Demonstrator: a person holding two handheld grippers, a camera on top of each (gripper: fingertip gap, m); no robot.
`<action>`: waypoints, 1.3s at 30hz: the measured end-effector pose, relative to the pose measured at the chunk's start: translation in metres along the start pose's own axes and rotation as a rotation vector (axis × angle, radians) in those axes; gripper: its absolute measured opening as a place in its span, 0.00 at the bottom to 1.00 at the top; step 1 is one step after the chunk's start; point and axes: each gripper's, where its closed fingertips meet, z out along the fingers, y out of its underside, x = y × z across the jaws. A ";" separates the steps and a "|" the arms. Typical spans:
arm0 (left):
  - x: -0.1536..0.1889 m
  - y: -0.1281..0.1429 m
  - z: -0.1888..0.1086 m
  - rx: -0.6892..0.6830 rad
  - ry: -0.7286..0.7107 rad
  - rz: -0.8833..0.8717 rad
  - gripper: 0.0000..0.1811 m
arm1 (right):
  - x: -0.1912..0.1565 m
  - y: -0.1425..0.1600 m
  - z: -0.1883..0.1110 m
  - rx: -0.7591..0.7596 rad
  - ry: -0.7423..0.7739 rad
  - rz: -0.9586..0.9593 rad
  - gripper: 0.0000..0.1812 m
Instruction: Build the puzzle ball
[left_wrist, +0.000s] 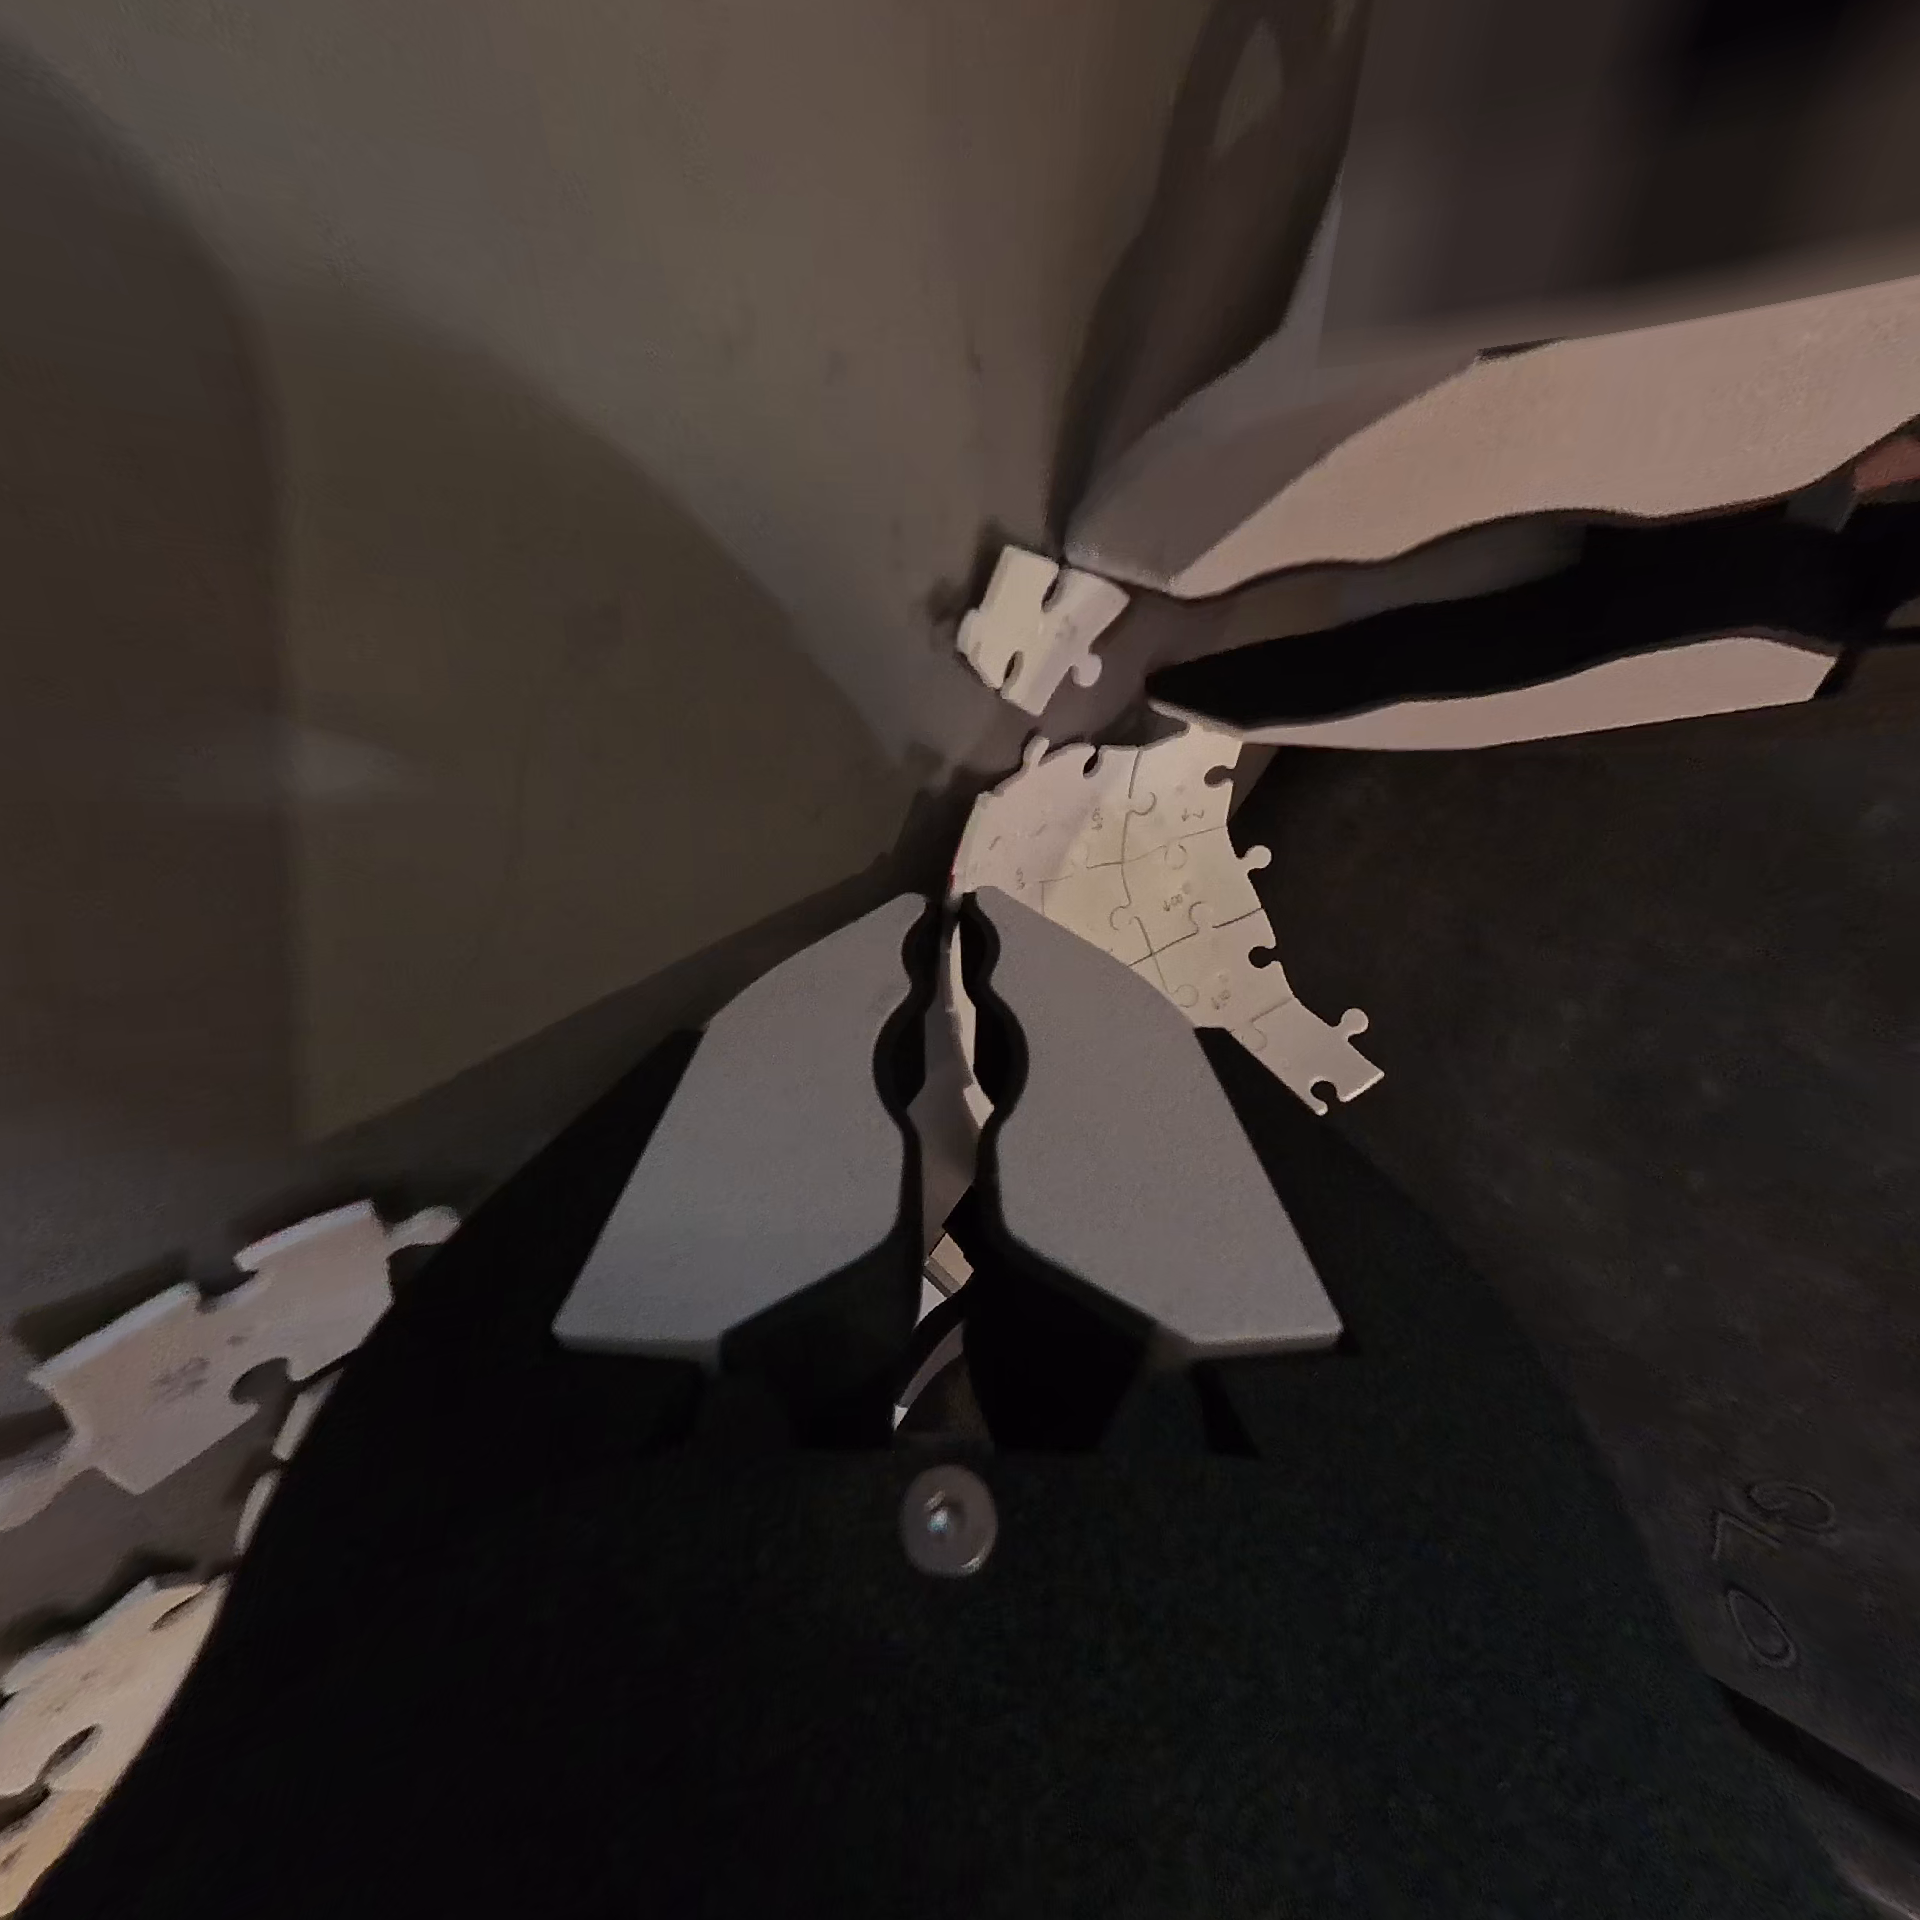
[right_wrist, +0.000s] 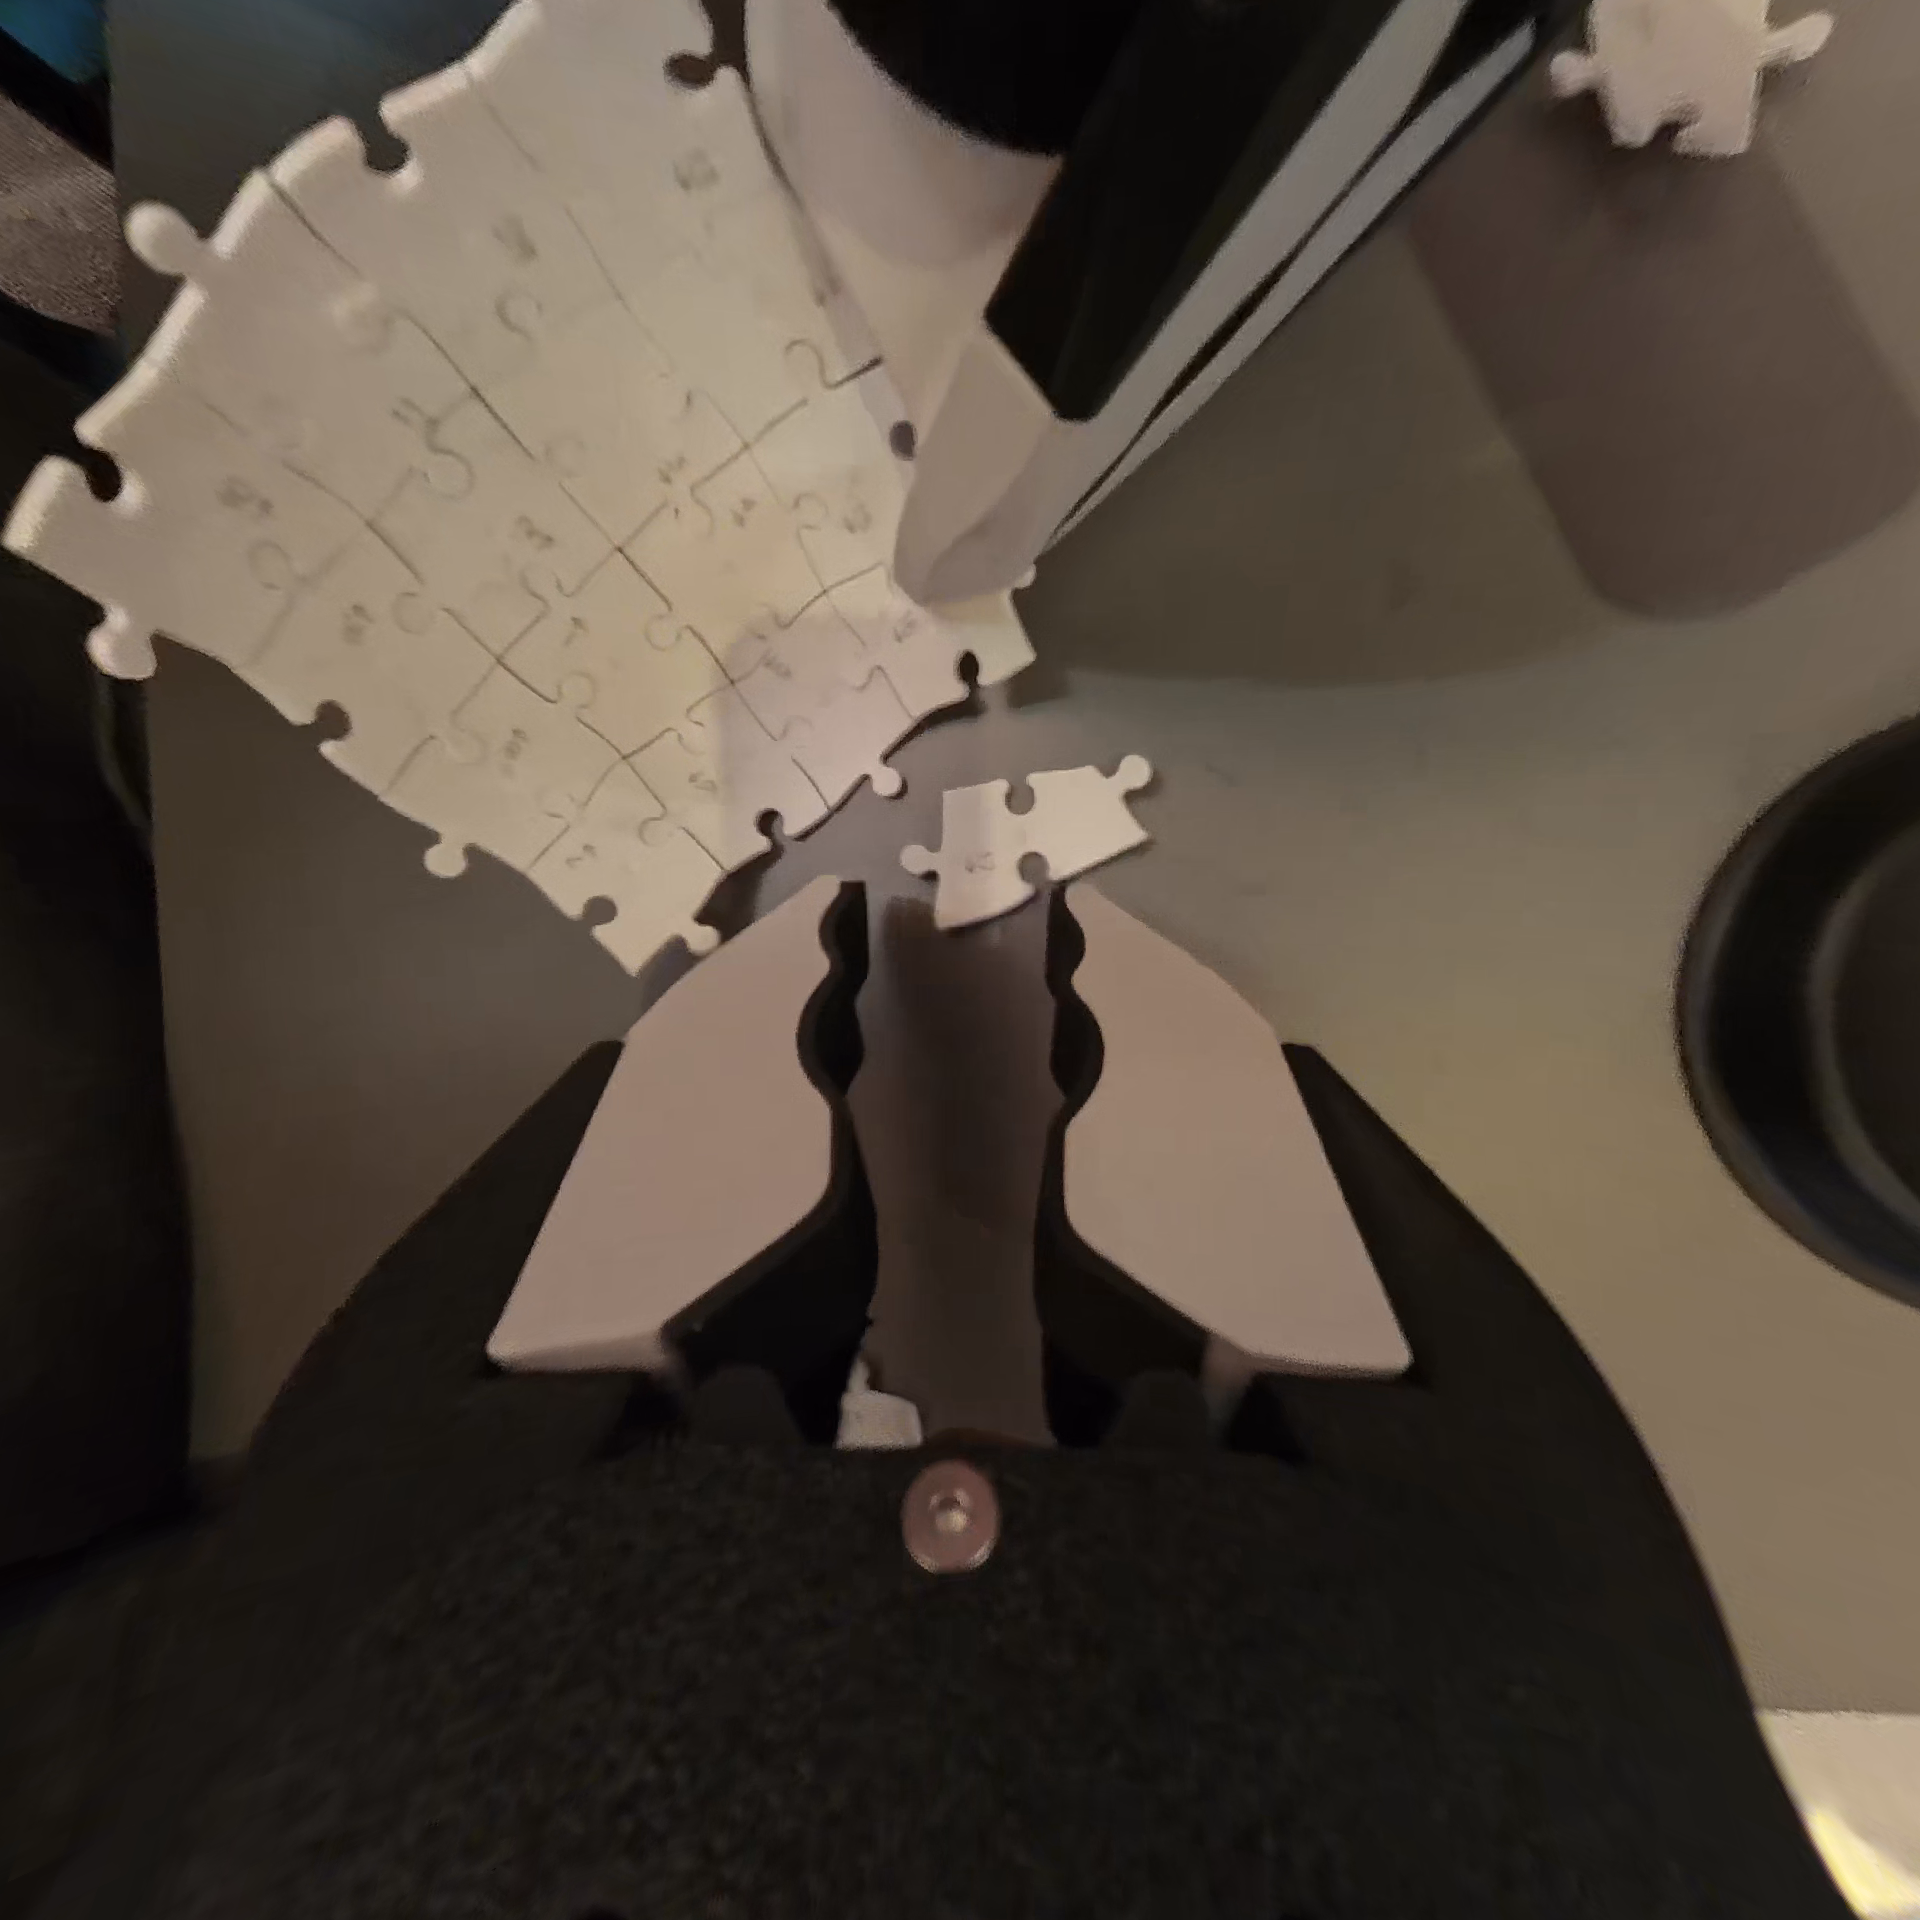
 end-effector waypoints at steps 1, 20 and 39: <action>0.000 0.000 0.000 0.000 0.000 0.001 0.01 | -0.005 -0.001 0.001 0.015 -0.015 0.001 0.18; -0.001 0.005 0.000 -0.002 0.001 0.016 0.01 | 0.026 -0.017 -0.017 0.021 0.286 -0.429 0.20; -0.004 0.006 -0.001 0.001 0.006 0.011 0.02 | 0.010 -0.010 -0.001 -0.002 0.011 -0.489 0.18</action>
